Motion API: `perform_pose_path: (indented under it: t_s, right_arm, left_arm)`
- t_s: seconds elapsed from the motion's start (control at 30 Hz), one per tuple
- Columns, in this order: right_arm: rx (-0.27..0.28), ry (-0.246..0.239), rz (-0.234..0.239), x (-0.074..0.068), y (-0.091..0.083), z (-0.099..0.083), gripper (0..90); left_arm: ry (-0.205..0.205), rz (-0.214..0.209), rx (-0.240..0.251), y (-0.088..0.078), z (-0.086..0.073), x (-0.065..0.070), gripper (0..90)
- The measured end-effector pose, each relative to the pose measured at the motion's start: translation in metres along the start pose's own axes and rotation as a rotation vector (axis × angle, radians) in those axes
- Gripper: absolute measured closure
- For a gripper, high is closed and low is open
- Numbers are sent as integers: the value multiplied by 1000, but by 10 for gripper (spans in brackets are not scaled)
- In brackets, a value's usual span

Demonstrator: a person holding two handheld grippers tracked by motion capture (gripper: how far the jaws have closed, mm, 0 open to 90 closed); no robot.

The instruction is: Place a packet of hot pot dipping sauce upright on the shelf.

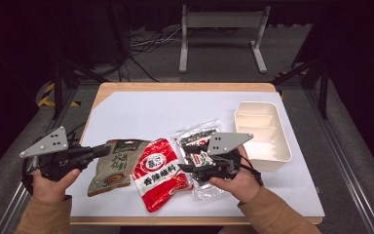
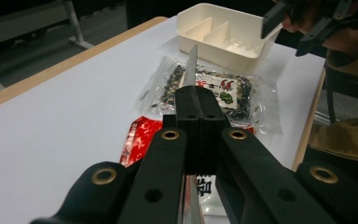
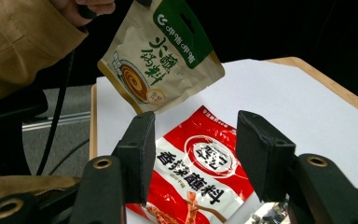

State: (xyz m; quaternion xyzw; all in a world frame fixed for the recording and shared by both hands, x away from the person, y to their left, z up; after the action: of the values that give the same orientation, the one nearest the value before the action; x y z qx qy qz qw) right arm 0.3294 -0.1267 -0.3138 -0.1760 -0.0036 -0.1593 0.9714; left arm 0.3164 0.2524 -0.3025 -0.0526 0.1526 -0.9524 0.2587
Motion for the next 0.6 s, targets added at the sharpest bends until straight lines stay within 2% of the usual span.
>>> perform_pose_path:
  t_s: [0.13, 0.27, 0.3, 0.37, 0.6]
  right_arm:
    - [-31, -17, 8, 7, 0, 14, 481]
    - [-46, -24, 14, 13, -1, 27, 480]
    - [-51, -24, 19, 14, 0, 29, 479]
    - [-70, -31, 24, 17, 1, 35, 474]
    - [-133, -47, 58, 24, 6, 44, 482]
  left_arm:
    - [27, -23, -3, 11, 7, 7, 900]
    - [25, -39, 1, 19, 10, 9, 900]
    - [29, -60, 6, 26, 13, 11, 900]
    - [40, -73, 5, 31, 16, 13, 900]
    - [58, -100, 12, 44, 24, 20, 900]
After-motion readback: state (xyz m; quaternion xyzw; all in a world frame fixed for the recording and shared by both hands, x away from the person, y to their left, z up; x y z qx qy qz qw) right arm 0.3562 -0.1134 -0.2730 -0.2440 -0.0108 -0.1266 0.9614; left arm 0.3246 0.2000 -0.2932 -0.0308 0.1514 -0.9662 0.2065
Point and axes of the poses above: each handheld gripper's, and its own axes: y roughly forward along the jaws, z roughly out of its top, x roughly to its right, the point moved 1 cm from there along y, roughly forward along the jaws, and after that the axes turned 6 degrees about x, right-handed, at the moved point
